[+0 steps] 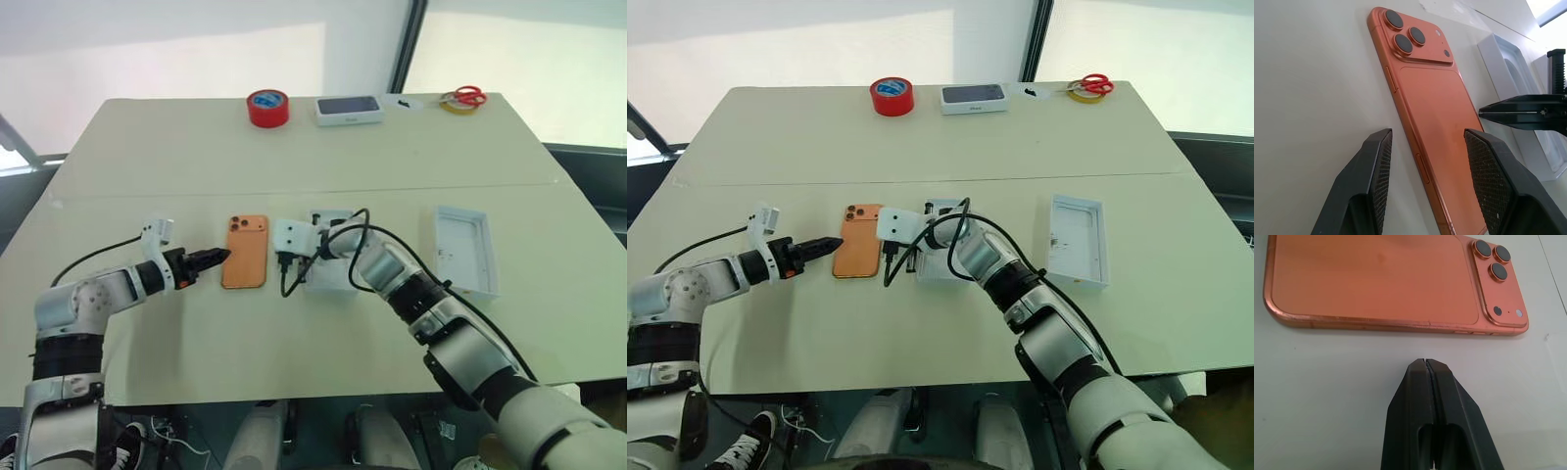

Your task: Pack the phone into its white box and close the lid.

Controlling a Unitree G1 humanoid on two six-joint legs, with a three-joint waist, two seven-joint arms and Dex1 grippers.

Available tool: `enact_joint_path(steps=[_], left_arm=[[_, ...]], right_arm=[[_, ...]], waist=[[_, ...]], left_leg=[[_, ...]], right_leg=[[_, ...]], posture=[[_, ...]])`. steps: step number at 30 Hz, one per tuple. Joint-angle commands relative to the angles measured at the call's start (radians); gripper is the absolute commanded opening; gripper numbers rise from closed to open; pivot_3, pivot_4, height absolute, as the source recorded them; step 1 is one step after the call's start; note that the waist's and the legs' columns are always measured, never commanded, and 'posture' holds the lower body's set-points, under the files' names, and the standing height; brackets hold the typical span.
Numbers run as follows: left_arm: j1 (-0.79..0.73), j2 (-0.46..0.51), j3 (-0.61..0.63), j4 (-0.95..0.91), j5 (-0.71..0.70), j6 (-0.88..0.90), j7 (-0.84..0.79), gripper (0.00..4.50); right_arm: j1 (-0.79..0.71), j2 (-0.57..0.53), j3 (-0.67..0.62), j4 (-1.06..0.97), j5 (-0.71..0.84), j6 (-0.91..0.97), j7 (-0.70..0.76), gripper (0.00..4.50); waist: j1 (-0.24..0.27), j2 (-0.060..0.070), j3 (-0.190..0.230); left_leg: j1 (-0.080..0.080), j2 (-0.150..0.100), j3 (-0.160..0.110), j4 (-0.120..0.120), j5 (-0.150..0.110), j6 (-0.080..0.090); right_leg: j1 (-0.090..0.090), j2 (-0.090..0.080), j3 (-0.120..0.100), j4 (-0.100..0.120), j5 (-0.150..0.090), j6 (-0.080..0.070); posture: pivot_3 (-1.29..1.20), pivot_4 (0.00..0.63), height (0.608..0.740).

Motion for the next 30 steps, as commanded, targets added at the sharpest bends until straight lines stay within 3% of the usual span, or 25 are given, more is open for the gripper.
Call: enact_joint_path(steps=[1,9,15,30], left_arm=[[-0.014,-0.013,-0.048,0.027,0.017,0.059,-0.006,2.46],[-0.057,-0.089,-0.058,0.04,0.009,0.166,0.02,2.46],[-0.086,-0.152,0.04,0.056,-0.06,0.241,0.018,2.46],[-0.106,-0.14,0.153,0.114,-0.093,0.235,0.038,2.46]], right_arm=[[-0.01,0.016,0.011,-0.022,-0.003,0.005,0.022,0.01],[0.0,0.035,0.008,-0.048,-0.001,0.033,0.034,0.01],[0.004,0.028,0.005,-0.053,-0.005,0.037,0.034,0.01],[0.003,0.02,0.0,-0.049,-0.007,0.034,0.026,0.01]], waist=[[0.001,0.0,0.0],[0.004,0.0,-0.002],[0.006,0.0,-0.003],[-0.004,0.0,-0.003]], left_leg=[[0.0,0.0,0.0,0.0,0.0,0.0],[0.001,0.0,0.0,0.0,0.0,0.0],[0.003,-0.001,0.0,0.0,0.0,0.0],[0.003,-0.001,0.0,-0.001,0.0,0.0]], right_leg=[[0.0,0.0,0.0,0.0,0.0,0.0],[0.001,0.0,0.0,0.0,0.0,0.0],[0.003,-0.001,0.0,0.0,0.0,0.0],[0.002,-0.001,0.0,0.0,0.0,0.0]], posture=[[0.0,0.15,0.738],[0.0,0.15,0.738],[0.0,0.15,0.738],[0.0,0.15,0.738]])
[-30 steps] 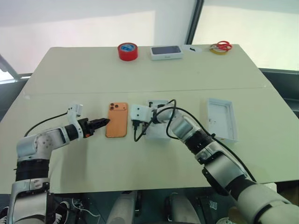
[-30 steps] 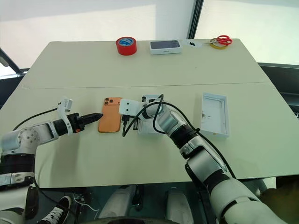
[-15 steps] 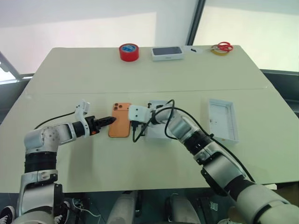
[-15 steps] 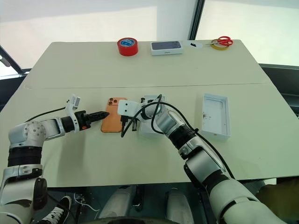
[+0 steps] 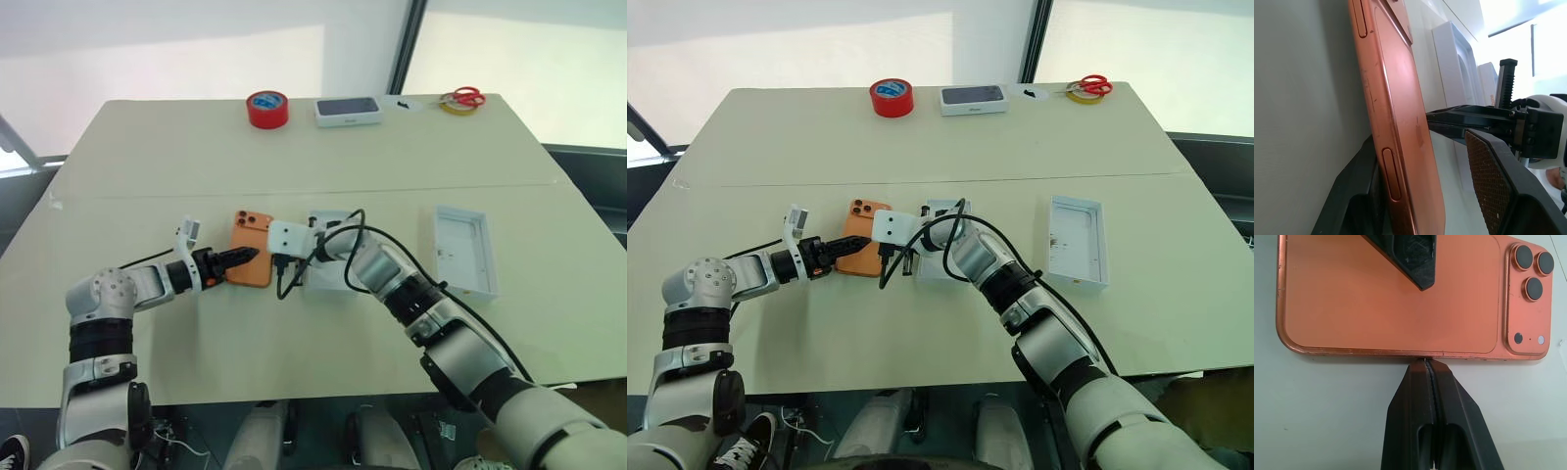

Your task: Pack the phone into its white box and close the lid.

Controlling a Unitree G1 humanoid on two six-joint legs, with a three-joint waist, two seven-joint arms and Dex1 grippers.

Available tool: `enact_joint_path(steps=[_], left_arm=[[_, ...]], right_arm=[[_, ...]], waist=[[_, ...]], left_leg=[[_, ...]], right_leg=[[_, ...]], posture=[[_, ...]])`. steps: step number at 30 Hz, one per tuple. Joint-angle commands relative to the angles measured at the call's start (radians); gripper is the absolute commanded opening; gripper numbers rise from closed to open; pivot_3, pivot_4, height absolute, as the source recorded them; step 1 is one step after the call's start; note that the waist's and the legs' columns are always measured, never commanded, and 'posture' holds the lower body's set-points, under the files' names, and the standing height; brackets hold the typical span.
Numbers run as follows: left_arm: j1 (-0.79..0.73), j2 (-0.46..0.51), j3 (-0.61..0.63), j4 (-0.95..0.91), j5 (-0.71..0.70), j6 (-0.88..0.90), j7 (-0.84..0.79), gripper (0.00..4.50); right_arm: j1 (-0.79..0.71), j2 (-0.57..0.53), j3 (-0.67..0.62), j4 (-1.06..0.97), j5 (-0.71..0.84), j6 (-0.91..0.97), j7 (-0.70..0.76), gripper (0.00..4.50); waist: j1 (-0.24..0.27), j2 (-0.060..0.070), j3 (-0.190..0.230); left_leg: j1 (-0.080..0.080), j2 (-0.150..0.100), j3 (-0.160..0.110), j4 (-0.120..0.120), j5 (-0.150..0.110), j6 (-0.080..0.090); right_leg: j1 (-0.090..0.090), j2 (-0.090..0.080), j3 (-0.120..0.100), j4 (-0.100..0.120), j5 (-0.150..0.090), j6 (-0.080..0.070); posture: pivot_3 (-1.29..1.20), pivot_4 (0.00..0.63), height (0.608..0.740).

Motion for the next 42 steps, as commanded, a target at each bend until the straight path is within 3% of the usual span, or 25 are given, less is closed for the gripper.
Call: enact_joint_path(steps=[1,2,4,8,13,18,21,26,31,40,42], left_arm=[[-0.01,0.007,0.053,0.024,-0.023,-0.003,0.007,2.46],[-0.011,0.002,0.064,0.034,-0.025,-0.001,0.014,2.46],[-0.01,0.001,0.067,0.038,-0.031,0.004,0.013,1.93],[-0.017,-0.001,0.104,0.072,-0.058,0.035,0.031,0.1],[-0.018,-0.004,0.159,0.125,-0.089,0.061,0.058,0.04],[0.008,-0.028,0.206,0.066,-0.146,0.1,0.079,0.04],[0.007,-0.051,0.248,0.048,-0.179,0.107,0.101,0.0],[0.066,-0.105,0.223,-0.132,-0.188,0.05,0.135,0.0],[0.096,-0.153,0.248,-0.201,-0.249,0.083,0.18,0.0],[0.084,-0.148,0.21,-0.23,-0.246,0.039,0.185,0.0],[0.078,-0.142,0.21,-0.222,-0.249,0.04,0.185,0.0]], right_arm=[[-0.002,0.005,0.001,-0.025,0.0,-0.008,0.001,0.01],[-0.002,0.004,0.001,-0.025,-0.001,-0.009,0.0,0.01],[-0.001,0.003,0.002,-0.026,-0.002,-0.009,-0.001,0.0],[-0.001,0.002,0.0,-0.026,-0.002,-0.01,-0.005,0.0],[-0.003,0.006,-0.039,-0.032,0.032,-0.038,-0.021,0.0],[0.015,0.004,-0.18,-0.122,0.217,0.04,0.053,0.0],[0.065,-0.051,-0.229,-0.235,0.316,0.044,0.154,0.87],[0.216,-0.24,-0.202,-0.448,0.335,0.011,0.28,3.36],[0.348,-0.374,-0.207,-0.571,0.346,-0.05,0.331,3.36],[0.413,-0.42,-0.178,-0.538,0.287,-0.146,0.295,3.36],[0.416,-0.42,-0.166,-0.524,0.27,-0.161,0.279,2.86]], waist=[[-0.001,0.0,0.0],[-0.001,0.0,0.0],[-0.001,0.0,0.0],[0.001,0.0,0.0],[-0.002,0.0,0.0],[-0.003,0.0,0.0],[0.001,0.0,0.0],[0.007,-0.001,0.0],[0.004,-0.001,0.001],[0.007,-0.002,0.001],[0.01,-0.002,0.001]], left_leg=[[0.0,0.0,0.0,0.0,0.0,0.0],[0.0,0.0,0.0,0.0,0.0,0.0],[0.0,0.0,0.0,0.0,0.0,0.0],[0.0,0.0,0.0,0.0,0.0,0.0],[0.0,0.0,0.0,0.0,0.0,0.0],[0.0,0.001,0.0,-0.001,0.0,0.0],[0.0,0.001,0.0,-0.001,0.0,0.0],[0.0,-0.001,0.0,0.0,-0.003,0.005],[-0.001,0.0,0.0,-0.001,-0.003,0.005],[-0.001,0.002,0.0,0.0,-0.003,0.005],[-0.001,0.002,0.0,0.0,-0.003,0.005]], right_leg=[[0.0,0.0,0.0,0.0,0.0,0.0],[0.0,0.0,0.0,0.0,0.0,0.0],[0.0,0.0,0.0,0.0,0.0,0.0],[0.0,0.0,0.0,0.0,0.0,0.0],[0.0,0.0,0.0,0.0,0.0,0.0],[0.0,0.0,0.0,0.0,0.0,0.0],[0.0,0.0,0.0,-0.001,0.0,0.0],[0.001,-0.002,0.0,-0.001,0.0,0.0],[0.0,-0.002,0.0,-0.002,0.0,0.0],[0.001,-0.001,0.0,-0.003,0.0,0.0],[0.001,-0.001,0.0,-0.003,0.0,0.0]], posture=[[0.0,0.15,0.738],[0.0,0.15,0.738],[0.0,0.15,0.738],[0.0,0.15,0.738],[0.0,0.15,0.738],[0.0,0.15,0.738],[0.0,0.15,0.738],[0.0,0.15,0.738],[0.0,0.15,0.738],[0.0,0.15,0.738],[0.0,0.15,0.738]])
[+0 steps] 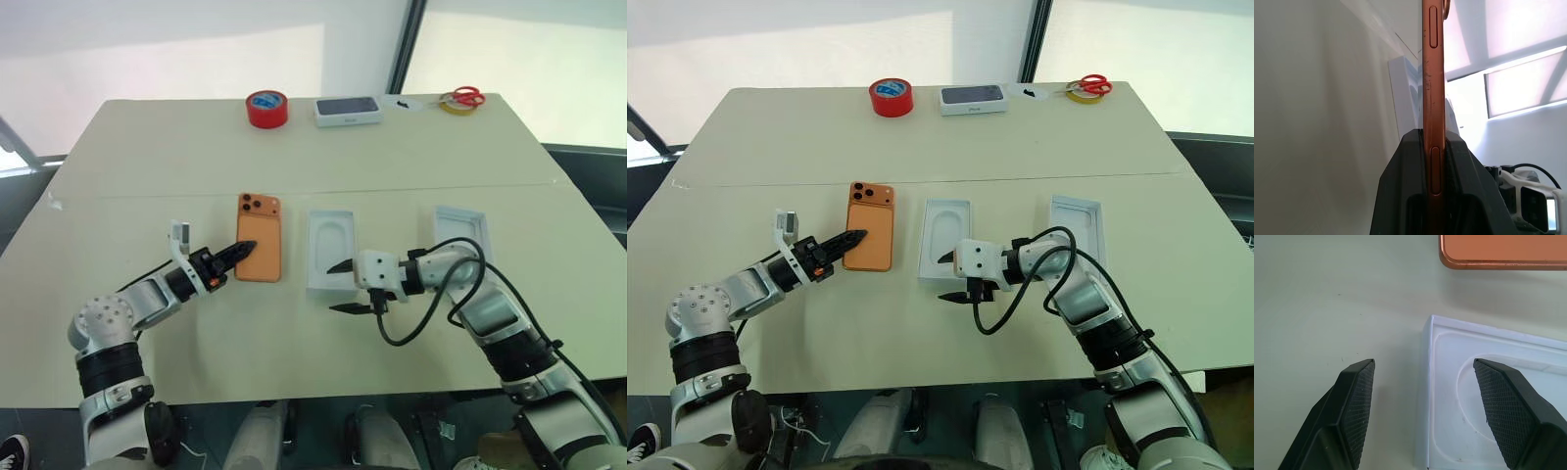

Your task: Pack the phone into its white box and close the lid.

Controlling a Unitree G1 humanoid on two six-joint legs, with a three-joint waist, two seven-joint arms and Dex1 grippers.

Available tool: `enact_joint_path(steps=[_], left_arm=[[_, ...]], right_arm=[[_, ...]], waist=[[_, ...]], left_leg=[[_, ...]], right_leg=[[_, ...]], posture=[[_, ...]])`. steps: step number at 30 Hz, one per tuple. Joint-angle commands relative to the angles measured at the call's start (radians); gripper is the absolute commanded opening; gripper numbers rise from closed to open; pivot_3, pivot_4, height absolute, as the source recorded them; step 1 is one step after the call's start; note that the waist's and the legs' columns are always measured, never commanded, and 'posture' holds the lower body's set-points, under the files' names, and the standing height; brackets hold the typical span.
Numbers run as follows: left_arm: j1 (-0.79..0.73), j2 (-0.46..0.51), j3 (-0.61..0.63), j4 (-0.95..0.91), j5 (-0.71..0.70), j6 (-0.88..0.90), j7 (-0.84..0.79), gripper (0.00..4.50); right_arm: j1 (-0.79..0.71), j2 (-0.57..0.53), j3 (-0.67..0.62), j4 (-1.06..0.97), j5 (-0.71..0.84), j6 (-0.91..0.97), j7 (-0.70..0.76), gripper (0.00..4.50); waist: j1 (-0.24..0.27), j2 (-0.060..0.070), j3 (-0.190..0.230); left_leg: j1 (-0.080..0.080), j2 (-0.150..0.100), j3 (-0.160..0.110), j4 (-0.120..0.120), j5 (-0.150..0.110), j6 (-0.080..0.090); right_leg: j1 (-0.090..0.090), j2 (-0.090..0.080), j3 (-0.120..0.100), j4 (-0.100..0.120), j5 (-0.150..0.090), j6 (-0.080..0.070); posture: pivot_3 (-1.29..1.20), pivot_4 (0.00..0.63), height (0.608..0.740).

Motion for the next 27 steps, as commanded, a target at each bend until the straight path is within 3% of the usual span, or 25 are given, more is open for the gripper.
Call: enact_joint_path(steps=[1,5,9,17,22,27], left_arm=[[-0.028,0.019,-0.005,-0.019,-0.035,-0.014,-0.012,0.0],[-0.022,0.018,-0.008,-0.032,-0.042,-0.006,-0.006,0.0],[-0.014,0.013,-0.017,-0.045,-0.043,-0.005,0.002,0.0],[-0.015,0.007,-0.017,-0.05,-0.068,0.001,0.025,0.0],[-0.031,-0.005,-0.001,-0.056,-0.112,0.019,0.053,0.0],[-0.038,-0.015,-0.005,-0.078,-0.153,0.011,0.086,0.0]], right_arm=[[0.002,0.0,0.009,0.015,-0.026,-0.037,-0.034,2.86],[0.007,0.004,0.009,0.01,-0.012,-0.012,-0.037,2.86],[0.002,0.002,0.012,0.027,-0.026,-0.018,-0.051,1.64],[0.008,0.001,0.016,0.019,-0.016,0.001,-0.048,1.64],[0.017,0.005,0.021,0.004,-0.009,0.03,-0.05,0.07],[0.03,0.009,0.033,-0.044,-0.002,0.067,-0.047,0.07]], waist=[[0.002,0.0,0.0],[0.002,0.0,0.0],[0.001,0.0,0.0],[0.001,0.0,0.0],[0.001,0.0,0.0],[0.001,0.0,0.0]], left_leg=[[0.0,0.0,0.0,0.0,0.0,0.0],[0.0,0.0,0.0,0.001,0.0,0.0],[0.0,0.0,0.0,0.001,0.0,0.0],[0.0,0.0,0.0,0.001,0.0,0.0],[0.0,0.0,0.0,0.001,0.0,0.0],[0.0,0.0,0.0,0.001,0.0,0.0]], right_leg=[[0.0,0.0,0.0,0.0,0.0,0.0],[0.0,0.0,0.0,0.0,0.0,0.0],[0.0,0.0,0.0,0.0,0.0,0.0],[0.0,0.0,0.0,0.0,0.0,0.0],[0.001,0.0,0.0,0.0,0.0,0.0],[0.001,0.0,0.0,0.0,0.0,0.0]], posture=[[0.0,0.15,0.738],[0.0,0.15,0.738],[0.0,0.15,0.738],[0.0,0.15,0.738],[0.0,0.15,0.738],[0.0,0.15,0.738]])
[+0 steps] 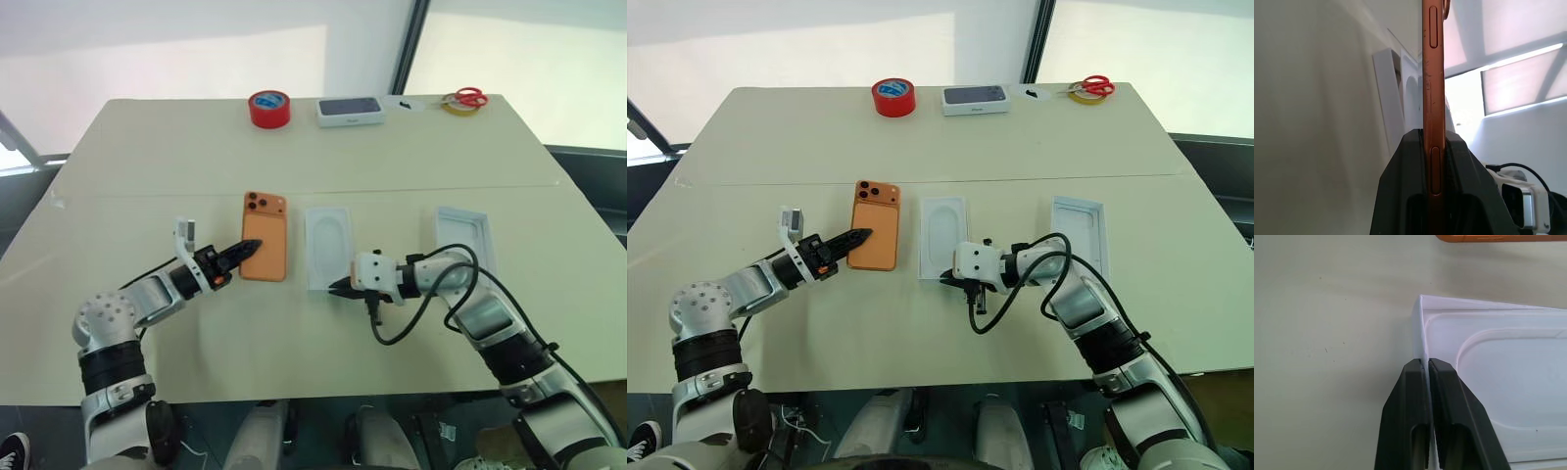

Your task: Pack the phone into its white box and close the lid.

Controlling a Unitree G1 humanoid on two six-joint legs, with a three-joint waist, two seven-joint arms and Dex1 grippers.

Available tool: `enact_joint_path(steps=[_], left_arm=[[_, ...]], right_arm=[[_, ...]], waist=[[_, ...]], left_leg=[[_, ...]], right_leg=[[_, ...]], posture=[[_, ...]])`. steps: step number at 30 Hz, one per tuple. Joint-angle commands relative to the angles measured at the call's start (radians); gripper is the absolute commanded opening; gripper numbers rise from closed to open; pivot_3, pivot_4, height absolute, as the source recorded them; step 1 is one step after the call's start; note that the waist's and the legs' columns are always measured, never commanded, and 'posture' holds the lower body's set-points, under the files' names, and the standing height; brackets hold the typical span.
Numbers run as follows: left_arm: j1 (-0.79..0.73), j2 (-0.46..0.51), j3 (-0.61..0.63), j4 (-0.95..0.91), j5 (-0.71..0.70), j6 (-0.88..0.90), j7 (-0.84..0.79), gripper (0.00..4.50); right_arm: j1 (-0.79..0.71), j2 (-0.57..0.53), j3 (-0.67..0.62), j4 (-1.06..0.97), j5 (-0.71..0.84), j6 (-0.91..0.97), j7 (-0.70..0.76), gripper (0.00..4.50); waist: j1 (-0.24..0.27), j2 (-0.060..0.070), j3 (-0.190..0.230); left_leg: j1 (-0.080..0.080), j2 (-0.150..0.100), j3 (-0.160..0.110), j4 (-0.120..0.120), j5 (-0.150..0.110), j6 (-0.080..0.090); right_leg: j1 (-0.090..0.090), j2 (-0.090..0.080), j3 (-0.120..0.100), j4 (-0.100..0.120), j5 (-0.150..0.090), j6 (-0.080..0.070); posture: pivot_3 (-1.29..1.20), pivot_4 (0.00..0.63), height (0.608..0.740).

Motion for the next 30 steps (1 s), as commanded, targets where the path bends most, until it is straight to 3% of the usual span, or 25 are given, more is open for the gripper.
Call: enact_joint_path(steps=[1,11,14,16,19,21,25,30], left_arm=[[-0.026,0.002,0.016,-0.059,-0.067,-0.007,0.003,0.0],[-0.038,-0.015,-0.001,-0.052,-0.112,-0.034,0.047,0.0],[-0.027,-0.021,-0.017,-0.061,-0.118,-0.031,0.046,0.0],[-0.014,-0.019,-0.032,-0.064,-0.108,-0.031,0.045,0.0],[-0.005,-0.024,-0.034,-0.06,-0.116,-0.035,0.048,0.0],[0.009,-0.029,-0.04,-0.064,-0.122,-0.031,0.056,0.0],[0.022,-0.056,-0.063,-0.067,-0.123,-0.03,0.075,0.0],[0.03,-0.087,-0.101,-0.075,-0.115,-0.023,0.092,0.0]], right_arm=[[0.015,0.01,0.023,-0.063,0.007,0.029,0.003,0.07],[0.007,0.105,0.059,-0.194,0.025,0.248,-0.074,0.07],[0.005,0.109,0.037,-0.211,0.059,0.294,-0.07,1.06],[0.003,0.094,0.027,-0.223,0.065,0.29,-0.07,1.95],[-0.001,0.065,-0.019,-0.259,0.13,0.308,-0.039,3.71],[-0.009,0.032,-0.075,-0.266,0.183,0.311,-0.01,4.47],[-0.047,-0.054,-0.193,-0.14,0.223,0.254,0.009,4.47],[-0.07,-0.122,-0.212,0.034,0.173,0.113,0.02,4.47]], waist=[[-0.001,0.0,0.0],[0.001,0.0,0.0],[0.006,0.0,0.0],[0.008,0.0,0.0],[0.009,0.0,0.0],[0.013,0.0,0.0],[0.022,0.0,0.0],[0.021,-0.001,0.0]], left_leg=[[0.0,0.0,0.0,0.0,0.0,0.0],[0.0,0.0,0.0,0.0,0.0,0.0],[0.0,0.0,0.0,0.0,0.0,0.0],[0.0,0.0,0.0,0.001,0.0,0.0],[0.0,0.0,0.0,0.001,0.0,0.0],[0.0,0.0,0.0,0.001,0.0,0.0],[0.0,0.0,0.0,0.001,-0.001,0.002],[-0.001,-0.001,0.0,0.002,-0.002,0.003]], right_leg=[[0.0,0.0,0.0,0.0,0.0,0.0],[0.0,0.0,0.0,0.0,0.0,0.0],[0.0,0.0,0.0,0.0,0.0,0.0],[0.0,0.0,0.0,0.0,0.0,0.0],[0.0,0.0,0.0,0.0,0.0,0.0],[0.0,0.0,0.0,0.0,0.0,0.0],[0.0,-0.001,0.0,-0.001,0.0,0.0],[0.001,-0.001,0.0,-0.001,0.0,0.0]], posture=[[0.0,0.15,0.738],[0.0,0.15,0.738],[0.0,0.15,0.738],[0.0,0.15,0.738],[0.0,0.15,0.738],[0.0,0.15,0.738],[0.0,0.15,0.738],[0.0,0.15,0.738]])
